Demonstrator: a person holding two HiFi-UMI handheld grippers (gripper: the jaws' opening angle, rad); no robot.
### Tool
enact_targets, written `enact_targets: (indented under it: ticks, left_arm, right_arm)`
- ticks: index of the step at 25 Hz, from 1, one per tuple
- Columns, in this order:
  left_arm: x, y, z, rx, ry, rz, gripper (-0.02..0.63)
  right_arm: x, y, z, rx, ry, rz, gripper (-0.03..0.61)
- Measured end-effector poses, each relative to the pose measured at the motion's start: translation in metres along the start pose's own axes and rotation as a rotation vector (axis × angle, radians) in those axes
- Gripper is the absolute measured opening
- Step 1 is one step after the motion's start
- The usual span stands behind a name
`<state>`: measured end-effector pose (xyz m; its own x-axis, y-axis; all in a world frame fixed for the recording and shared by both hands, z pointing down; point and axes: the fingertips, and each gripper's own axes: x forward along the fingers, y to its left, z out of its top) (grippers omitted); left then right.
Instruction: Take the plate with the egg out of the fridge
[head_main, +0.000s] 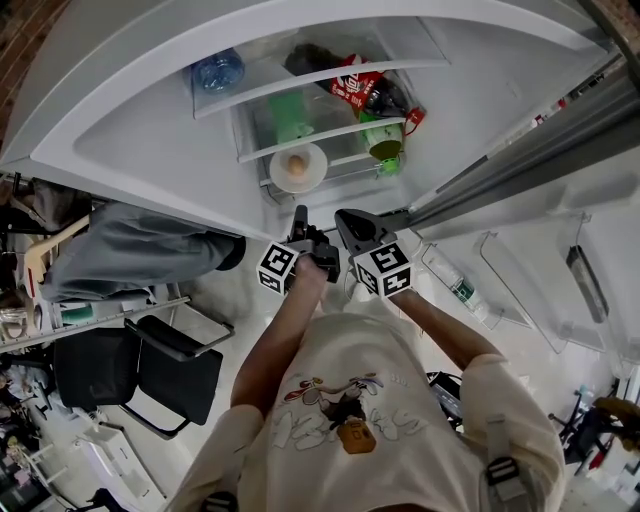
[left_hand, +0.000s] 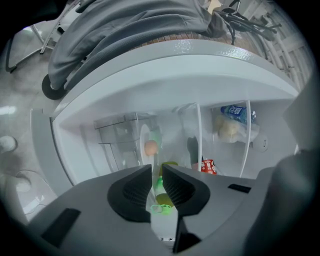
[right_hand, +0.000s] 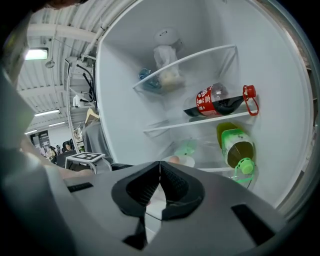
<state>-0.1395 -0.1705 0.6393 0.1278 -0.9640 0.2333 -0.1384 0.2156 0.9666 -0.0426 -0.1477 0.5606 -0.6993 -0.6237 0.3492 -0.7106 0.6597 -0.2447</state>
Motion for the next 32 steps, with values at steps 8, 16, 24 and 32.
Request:
enact_targets:
  ticks: [8, 16, 24, 32]
  left_arm:
    - [0.013, 0.007, 0.008, -0.026, -0.043, 0.013, 0.054]
    - [0.021, 0.015, 0.012, -0.041, -0.069, 0.031, 0.054]
    - [0.027, 0.022, 0.012, -0.035, -0.073, 0.051, 0.054]
    - [0.038, 0.025, 0.015, -0.031, -0.082, 0.056, 0.054]
  right_arm:
    - [0.009, -0.004, -0.002, -0.012, 0.009, -0.007, 0.008]
    - [0.018, -0.011, -0.005, -0.028, 0.021, -0.021, 0.008]
    - [0.026, -0.023, -0.009, -0.037, 0.033, -0.047, 0.008]
    - [0.036, -0.031, -0.016, -0.038, 0.051, -0.062, 0.008]
